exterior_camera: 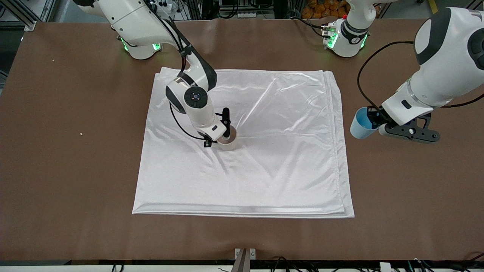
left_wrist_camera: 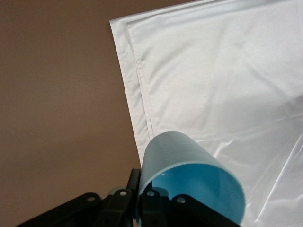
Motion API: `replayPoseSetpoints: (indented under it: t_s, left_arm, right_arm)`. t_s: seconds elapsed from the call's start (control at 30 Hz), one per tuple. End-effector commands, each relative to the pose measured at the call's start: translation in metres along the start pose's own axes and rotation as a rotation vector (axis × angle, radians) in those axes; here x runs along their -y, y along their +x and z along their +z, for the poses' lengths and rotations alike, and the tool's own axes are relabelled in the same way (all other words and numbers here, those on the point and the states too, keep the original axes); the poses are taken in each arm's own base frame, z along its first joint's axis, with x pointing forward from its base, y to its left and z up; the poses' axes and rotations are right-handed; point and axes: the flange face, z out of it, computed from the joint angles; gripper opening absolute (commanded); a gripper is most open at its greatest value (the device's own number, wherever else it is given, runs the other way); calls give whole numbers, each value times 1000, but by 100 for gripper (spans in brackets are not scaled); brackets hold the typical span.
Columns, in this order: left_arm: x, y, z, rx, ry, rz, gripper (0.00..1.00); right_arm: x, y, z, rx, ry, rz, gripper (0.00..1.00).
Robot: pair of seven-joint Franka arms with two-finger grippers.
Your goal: Place blue cup into white mug on cloth
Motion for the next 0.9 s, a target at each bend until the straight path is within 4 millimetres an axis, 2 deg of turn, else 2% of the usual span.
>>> replayPoseSetpoints:
  t_s: [0.0,0.27,0.4,0.47,0.5,0.53,0.6,0.7,0.87]
  left_arm:
    - [-11,-2,-2,-7,31,23,0]
    - [-21,-4,-6,-6,27,-42,0]
    - [-39,-9,-12,3,28,-80,0]
    - [-45,-10,-13,3,25,-73,0]
    - [-47,-10,-13,4,22,-73,0]
    - [-48,-10,-12,4,20,-72,0]
    - [-48,-9,-13,1,14,-74,0]
    - [-53,-9,-13,0,12,-68,0]
    - [-78,-10,-10,5,-7,-71,0]
  right_arm:
    - [2,12,6,14,-8,11,1]
    - [4,19,8,13,-11,28,6]
    - [1,17,5,11,-14,32,18]
    - [-2,16,2,9,-18,36,30]
    - [-2,17,0,8,-21,32,51]
    - [-3,16,0,7,-22,39,65]
    - [-6,15,-4,5,-27,45,73]
    - [-14,13,-13,-2,-37,56,100]
    - [-19,5,-34,5,-38,73,100]
